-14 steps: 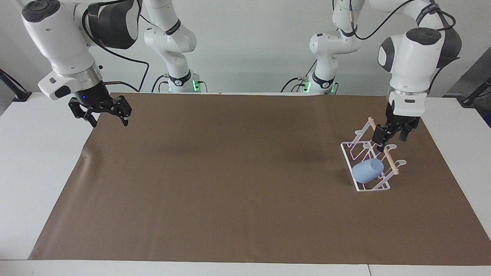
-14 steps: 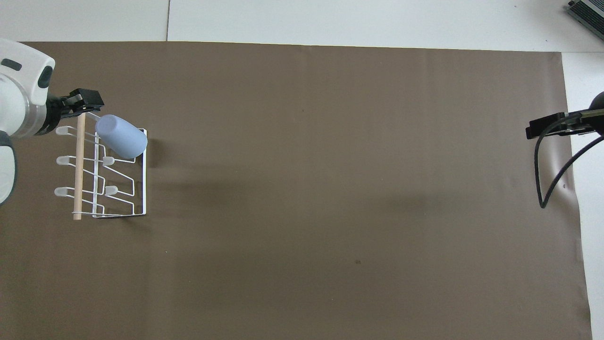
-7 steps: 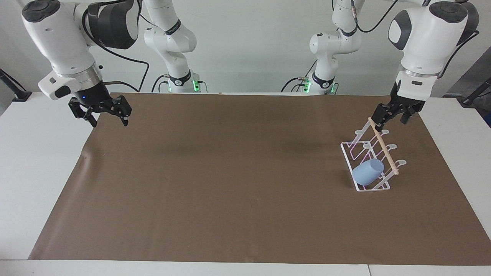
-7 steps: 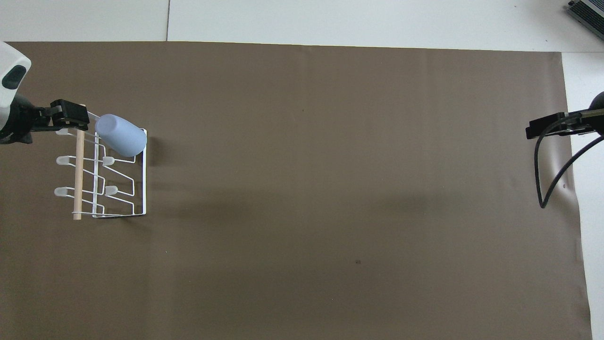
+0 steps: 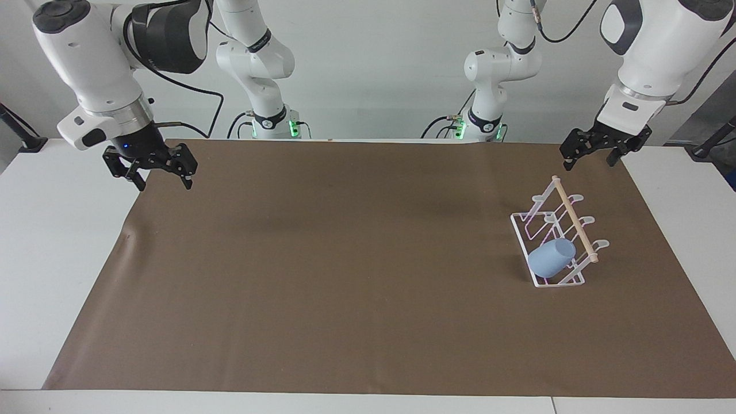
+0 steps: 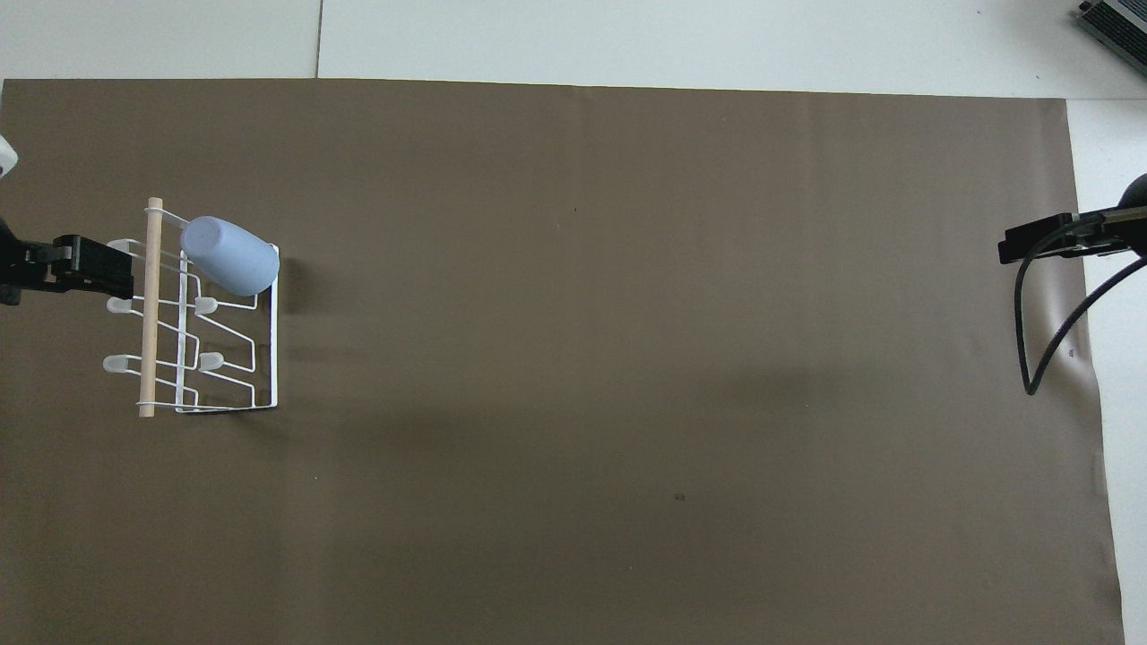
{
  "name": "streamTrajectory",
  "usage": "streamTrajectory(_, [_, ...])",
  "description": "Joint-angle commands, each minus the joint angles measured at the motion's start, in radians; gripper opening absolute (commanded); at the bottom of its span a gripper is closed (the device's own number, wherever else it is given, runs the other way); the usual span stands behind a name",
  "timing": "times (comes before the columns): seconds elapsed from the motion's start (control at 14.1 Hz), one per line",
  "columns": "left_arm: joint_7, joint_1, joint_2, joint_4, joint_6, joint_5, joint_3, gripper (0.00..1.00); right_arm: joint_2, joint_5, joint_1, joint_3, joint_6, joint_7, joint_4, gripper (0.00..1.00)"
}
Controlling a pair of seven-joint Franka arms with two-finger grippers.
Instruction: Hang cup on cup holder
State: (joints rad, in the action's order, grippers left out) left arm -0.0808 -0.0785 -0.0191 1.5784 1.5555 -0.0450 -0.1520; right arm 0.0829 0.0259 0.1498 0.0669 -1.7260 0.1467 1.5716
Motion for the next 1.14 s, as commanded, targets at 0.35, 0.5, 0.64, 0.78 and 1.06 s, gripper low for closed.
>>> streamTrajectory(0.35, [0.015, 0.016, -0.073, 0.055, -0.020, 0.059, -0.008, 1.00, -0.023, 0.005, 0.005, 0.007, 0.003, -0.016, 0.025, 1.00])
streamTrajectory(0.5, [0.030, 0.006, -0.073, 0.043, -0.052, 0.051, 0.000, 1.00, -0.023, 0.005, 0.005, 0.007, 0.003, -0.016, 0.025, 1.00])
streamTrajectory(0.64, [0.041, 0.005, -0.061, 0.006, -0.075, 0.044, 0.005, 1.00, -0.023, 0.005, 0.005, 0.007, 0.003, -0.016, 0.025, 1.00])
streamTrajectory(0.78, [0.071, 0.005, -0.061, -0.002, -0.087, 0.040, 0.006, 1.00, -0.023, 0.005, 0.005, 0.007, 0.003, -0.016, 0.025, 1.00])
streamTrajectory(1.06, [0.078, 0.000, -0.067, 0.015, -0.074, 0.042, 0.006, 1.00, -0.023, 0.005, 0.005, 0.007, 0.003, -0.016, 0.025, 1.00])
